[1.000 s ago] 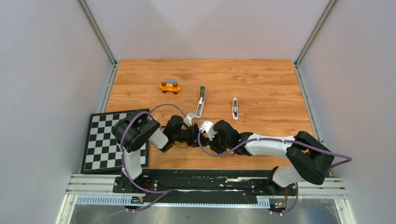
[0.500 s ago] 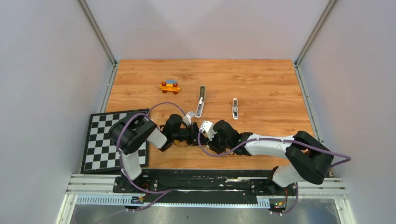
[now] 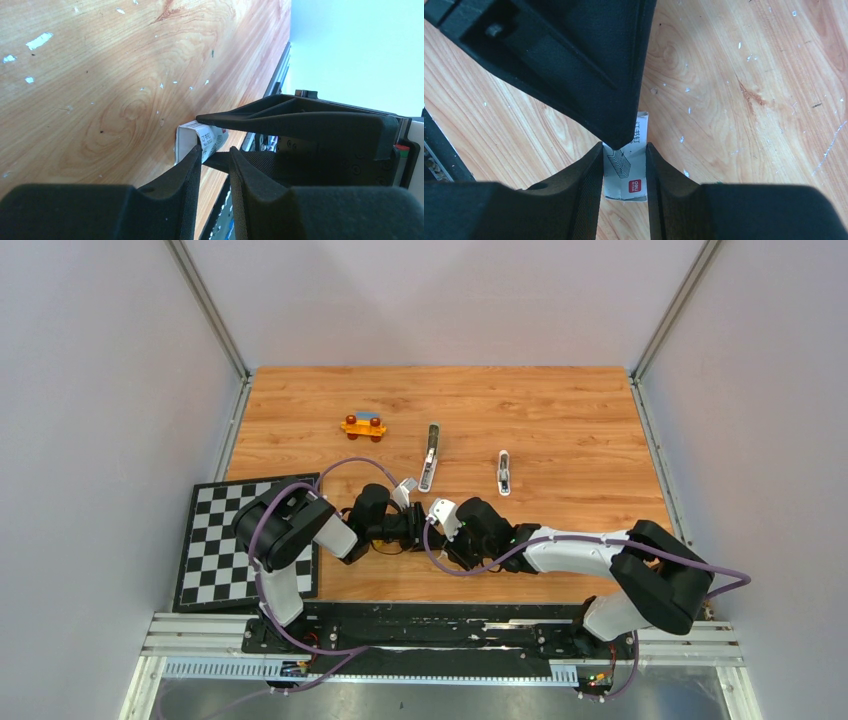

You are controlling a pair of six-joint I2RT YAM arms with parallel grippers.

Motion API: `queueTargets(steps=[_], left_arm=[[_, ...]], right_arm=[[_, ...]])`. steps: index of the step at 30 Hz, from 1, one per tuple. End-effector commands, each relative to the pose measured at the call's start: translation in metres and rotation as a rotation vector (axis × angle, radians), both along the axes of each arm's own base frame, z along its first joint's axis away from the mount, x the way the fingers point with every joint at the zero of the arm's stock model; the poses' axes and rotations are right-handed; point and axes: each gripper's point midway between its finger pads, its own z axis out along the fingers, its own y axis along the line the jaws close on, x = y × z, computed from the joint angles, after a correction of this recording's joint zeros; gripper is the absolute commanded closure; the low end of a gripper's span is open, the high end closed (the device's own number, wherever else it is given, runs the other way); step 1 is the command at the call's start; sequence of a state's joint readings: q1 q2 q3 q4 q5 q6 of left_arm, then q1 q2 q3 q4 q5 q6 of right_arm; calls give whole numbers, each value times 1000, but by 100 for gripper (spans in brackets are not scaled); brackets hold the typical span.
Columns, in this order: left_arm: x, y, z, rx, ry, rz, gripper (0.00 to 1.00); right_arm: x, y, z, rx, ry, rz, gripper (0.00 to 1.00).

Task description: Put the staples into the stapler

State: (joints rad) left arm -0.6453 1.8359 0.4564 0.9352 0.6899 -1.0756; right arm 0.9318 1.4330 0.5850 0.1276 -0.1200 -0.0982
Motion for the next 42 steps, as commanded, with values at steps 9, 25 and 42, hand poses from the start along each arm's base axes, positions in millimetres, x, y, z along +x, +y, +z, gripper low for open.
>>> queueTargets(steps=[9, 25, 42], left_arm=[[-7, -5, 1, -12, -20, -64, 71], [-9, -2, -9, 24, -6, -64, 72], [-14, -2, -8, 6, 33, -68, 72]], right_arm=[[-17, -6, -22, -56, 59, 40, 66], [-17, -4, -24, -55, 66, 45, 66], [-17, -3, -26, -57, 70, 47, 66]])
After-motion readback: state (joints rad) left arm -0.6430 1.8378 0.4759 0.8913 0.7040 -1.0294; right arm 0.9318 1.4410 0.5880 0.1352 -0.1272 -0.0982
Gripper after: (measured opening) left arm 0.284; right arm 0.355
